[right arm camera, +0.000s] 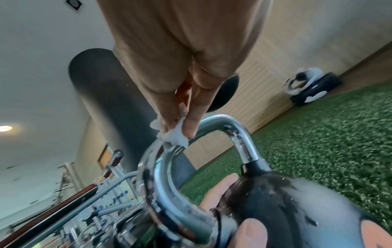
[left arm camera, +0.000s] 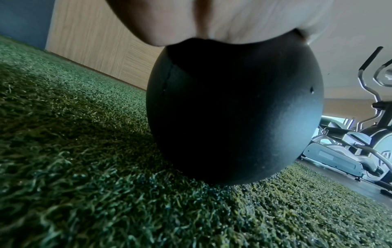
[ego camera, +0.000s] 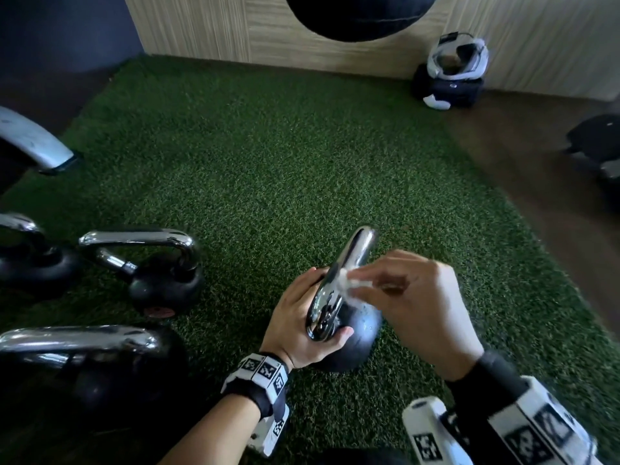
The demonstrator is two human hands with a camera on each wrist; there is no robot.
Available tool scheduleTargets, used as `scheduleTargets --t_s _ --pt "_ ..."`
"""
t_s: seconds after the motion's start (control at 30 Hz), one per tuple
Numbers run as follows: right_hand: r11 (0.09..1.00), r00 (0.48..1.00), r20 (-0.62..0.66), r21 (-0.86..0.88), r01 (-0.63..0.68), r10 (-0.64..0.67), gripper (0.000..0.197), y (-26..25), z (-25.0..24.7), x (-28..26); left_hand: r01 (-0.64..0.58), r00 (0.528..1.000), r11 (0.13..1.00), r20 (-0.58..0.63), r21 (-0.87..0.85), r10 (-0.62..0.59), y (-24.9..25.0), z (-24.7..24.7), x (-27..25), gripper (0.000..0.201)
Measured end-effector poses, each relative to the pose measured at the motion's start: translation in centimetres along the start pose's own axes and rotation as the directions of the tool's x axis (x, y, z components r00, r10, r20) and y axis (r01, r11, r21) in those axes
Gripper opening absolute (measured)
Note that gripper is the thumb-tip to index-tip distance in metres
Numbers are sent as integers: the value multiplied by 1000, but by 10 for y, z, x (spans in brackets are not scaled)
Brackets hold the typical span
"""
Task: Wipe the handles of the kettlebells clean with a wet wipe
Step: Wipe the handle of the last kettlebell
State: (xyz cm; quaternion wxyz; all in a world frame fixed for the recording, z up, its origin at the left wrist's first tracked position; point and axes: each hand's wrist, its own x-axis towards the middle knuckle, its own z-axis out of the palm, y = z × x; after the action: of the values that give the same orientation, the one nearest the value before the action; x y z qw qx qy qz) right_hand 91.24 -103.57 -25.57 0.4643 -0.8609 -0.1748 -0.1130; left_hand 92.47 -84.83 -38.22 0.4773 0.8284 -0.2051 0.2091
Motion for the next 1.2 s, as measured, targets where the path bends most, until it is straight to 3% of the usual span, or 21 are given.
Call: scheduleTargets --t_s 0.2,0.4,0.53,0.7,0.77,0.87,0.97,1.1,1.2 --pt "959 980 76 204 -194 183 16 1 -7 9 63 998 998 22 21 -63 0 0 -5 90" --pt "924 916 320 216 -317 240 24 6 11 -9 -17 1000 1000 11 4 17 18 -3 -1 98" --pt "917 931 296 268 -296 214 27 13 16 -11 125 989 992 83 12 -126 9 -4 -5 97" --pt "968 939 267 69 -241 215 27 30 34 -20 88 994 996 65 -9 -87 7 -3 -4 100" --pt "965 933 281 72 -253 224 29 33 37 -24 116 992 992 49 -45 -114 3 -1 -5 104" --pt "954 932 299 149 -259 206 15 34 34 -18 89 995 996 38 -12 -88 5 -1 -6 101" --pt "949 940 261 168 -267 218 22 40 29 3 122 992 992 20 -9 -122 3 1 -5 95" --pt "979 896 395 -74 -189 203 15 35 40 17 125 992 992 11 -34 -125 3 2 -7 100" --pt "986 896 413 -95 -137 164 9 33 45 15 101 995 994 14 -35 -100 3 1 -7 100"
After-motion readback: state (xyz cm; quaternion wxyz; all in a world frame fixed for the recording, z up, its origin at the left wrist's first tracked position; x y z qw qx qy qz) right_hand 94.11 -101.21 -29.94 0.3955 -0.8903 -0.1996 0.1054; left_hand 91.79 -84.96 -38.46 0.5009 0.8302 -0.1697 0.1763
